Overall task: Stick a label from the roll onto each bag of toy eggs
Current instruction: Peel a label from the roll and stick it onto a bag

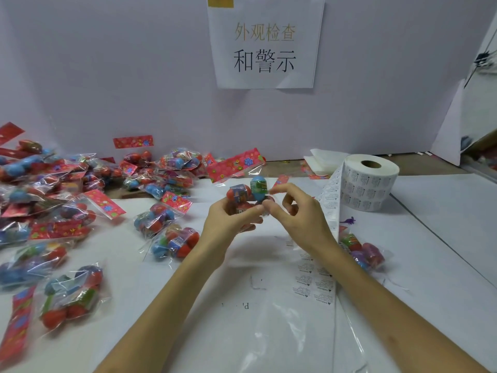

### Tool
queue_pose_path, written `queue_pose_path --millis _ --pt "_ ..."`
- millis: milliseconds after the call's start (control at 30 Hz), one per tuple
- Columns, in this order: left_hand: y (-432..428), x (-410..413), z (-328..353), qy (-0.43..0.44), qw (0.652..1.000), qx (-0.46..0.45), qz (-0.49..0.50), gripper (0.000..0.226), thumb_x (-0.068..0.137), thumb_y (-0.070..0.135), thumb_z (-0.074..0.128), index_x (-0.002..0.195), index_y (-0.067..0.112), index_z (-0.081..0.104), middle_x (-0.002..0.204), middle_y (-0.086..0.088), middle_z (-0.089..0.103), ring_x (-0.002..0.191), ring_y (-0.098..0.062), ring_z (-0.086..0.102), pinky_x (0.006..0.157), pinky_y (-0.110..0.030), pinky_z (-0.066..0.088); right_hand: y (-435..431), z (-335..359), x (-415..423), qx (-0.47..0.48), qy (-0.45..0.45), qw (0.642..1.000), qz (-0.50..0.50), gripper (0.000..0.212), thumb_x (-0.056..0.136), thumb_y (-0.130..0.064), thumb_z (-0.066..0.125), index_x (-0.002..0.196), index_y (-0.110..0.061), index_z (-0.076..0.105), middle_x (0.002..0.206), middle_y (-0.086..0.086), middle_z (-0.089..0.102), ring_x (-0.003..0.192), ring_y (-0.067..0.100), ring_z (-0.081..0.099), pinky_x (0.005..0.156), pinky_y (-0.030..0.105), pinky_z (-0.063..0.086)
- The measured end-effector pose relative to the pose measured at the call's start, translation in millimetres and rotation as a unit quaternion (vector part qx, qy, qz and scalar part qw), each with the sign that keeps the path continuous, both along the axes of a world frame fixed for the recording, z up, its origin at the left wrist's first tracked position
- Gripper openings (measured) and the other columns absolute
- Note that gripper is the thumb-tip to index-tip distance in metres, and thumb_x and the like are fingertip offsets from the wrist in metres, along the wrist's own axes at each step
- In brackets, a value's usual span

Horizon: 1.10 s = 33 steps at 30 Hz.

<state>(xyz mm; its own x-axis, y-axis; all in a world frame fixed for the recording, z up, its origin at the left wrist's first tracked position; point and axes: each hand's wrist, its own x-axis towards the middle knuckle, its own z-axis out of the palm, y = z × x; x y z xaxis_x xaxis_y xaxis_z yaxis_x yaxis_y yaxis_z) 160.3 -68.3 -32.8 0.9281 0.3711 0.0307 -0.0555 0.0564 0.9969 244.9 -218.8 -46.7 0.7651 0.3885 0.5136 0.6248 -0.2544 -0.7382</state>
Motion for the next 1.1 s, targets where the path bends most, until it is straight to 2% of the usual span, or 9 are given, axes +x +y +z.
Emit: queue_pose_path --millis 67,133,300,367,500,667,800,933,1100 --pt "0.2 0.6 -1.3 -0.001 1.0 0.019 0.0 0.032 0.084 0.018 0.083 0.113 0.021 0.071 0.089 0.001 0.079 0.084 -0.016 0.076 0.071 -0.021 0.058 -2.0 1.4 0.1 0.012 0.01 1.0 0.01 0.011 0.091 -0.036 0.073 0.096 -0.027 0.072 0.065 -0.008 0.045 0.058 0.007 0.04 0.055 0.018 0.034" --pt "1.5 1.0 -1.8 0.0 1.0 0.027 0.008 0.031 0.082 0.013 0.084 0.109 0.022 0.07 0.086 0.001 0.079 0.08 -0.015 0.075 0.07 -0.021 0.059 -2.5 2.8 0.6 0.021 0.027 0.999 0.024 0.007 0.089 -0.031 0.076 0.09 -0.025 0.074 0.066 -0.007 0.049 0.057 0.007 0.039 0.056 0.018 0.035" --pt "2.6 1.6 -2.0 0.018 0.999 0.026 0.013 0.033 0.088 0.009 0.077 0.12 0.011 0.068 0.091 -0.008 0.077 0.079 -0.017 0.075 0.072 -0.023 0.059 -2.3 6.2 1.7 0.028 0.067 0.996 0.043 0.011 0.093 -0.025 0.073 0.088 -0.015 0.077 0.073 0.0 0.064 0.064 0.01 0.05 0.062 0.027 0.044" --pt "2.3 2.4 -2.2 0.025 0.999 0.021 0.008 0.033 0.091 0.008 0.074 0.122 0.009 0.065 0.092 -0.009 0.077 0.08 -0.018 0.074 0.074 -0.024 0.059 -2.8 6.5 2.1 0.021 0.06 0.997 0.043 0.014 0.095 -0.022 0.07 0.088 -0.012 0.076 0.075 -0.001 0.068 0.065 0.006 0.052 0.063 0.024 0.045" --pt "1.2 2.1 -2.6 0.018 0.999 0.03 0.009 0.029 0.092 0.009 0.073 0.12 0.011 0.064 0.092 -0.006 0.076 0.082 -0.019 0.074 0.077 -0.025 0.06 -3.2 5.4 1.0 0.001 0.036 0.999 0.036 0.014 0.097 -0.025 0.068 0.09 -0.015 0.074 0.071 -0.006 0.063 0.06 0.004 0.049 0.057 0.014 0.038" --pt "-0.6 1.2 -4.6 -0.009 0.999 0.028 0.013 0.025 0.091 0.018 0.077 0.115 0.016 0.07 0.09 -0.006 0.078 0.088 -0.024 0.076 0.077 -0.027 0.062 -2.0 3.0 -0.6 -0.026 0.015 0.999 0.023 0.015 0.092 -0.035 0.072 0.097 -0.021 0.073 0.071 0.002 0.059 0.057 0.008 0.044 0.057 0.027 0.041" --pt "0.4 1.4 -5.2 -0.005 0.999 0.041 0.031 0.015 0.092 0.017 0.076 0.104 0.021 0.07 0.084 -0.006 0.079 0.08 -0.021 0.075 0.074 -0.025 0.062 -1.6 4.9 -0.7 0.003 0.049 0.998 0.037 0.008 0.09 -0.026 0.075 0.09 -0.018 0.075 0.067 -0.006 0.055 0.055 0.006 0.043 0.057 0.019 0.038" --pt "0.5 2.4 -4.7 0.023 0.998 0.047 0.028 0.019 0.093 0.015 0.074 0.11 0.015 0.068 0.087 -0.008 0.078 0.076 -0.019 0.075 0.072 -0.024 0.062 -3.3 7.1 0.9 -0.012 0.066 0.997 0.049 0.013 0.095 -0.018 0.068 0.086 -0.01 0.074 0.076 0.003 0.066 0.06 0.005 0.047 0.061 0.021 0.039" --pt "0.6 2.2 -5.7 0.015 0.999 0.033 0.03 0.012 0.091 0.017 0.075 0.102 0.019 0.069 0.076 0.001 0.078 0.072 -0.016 0.076 0.066 -0.022 0.06 -2.9 4.8 0.1 -0.028 0.037 0.998 0.043 0.014 0.095 -0.026 0.069 0.089 -0.014 0.073 0.08 0.0 0.063 0.063 0.004 0.047 0.059 0.015 0.036"
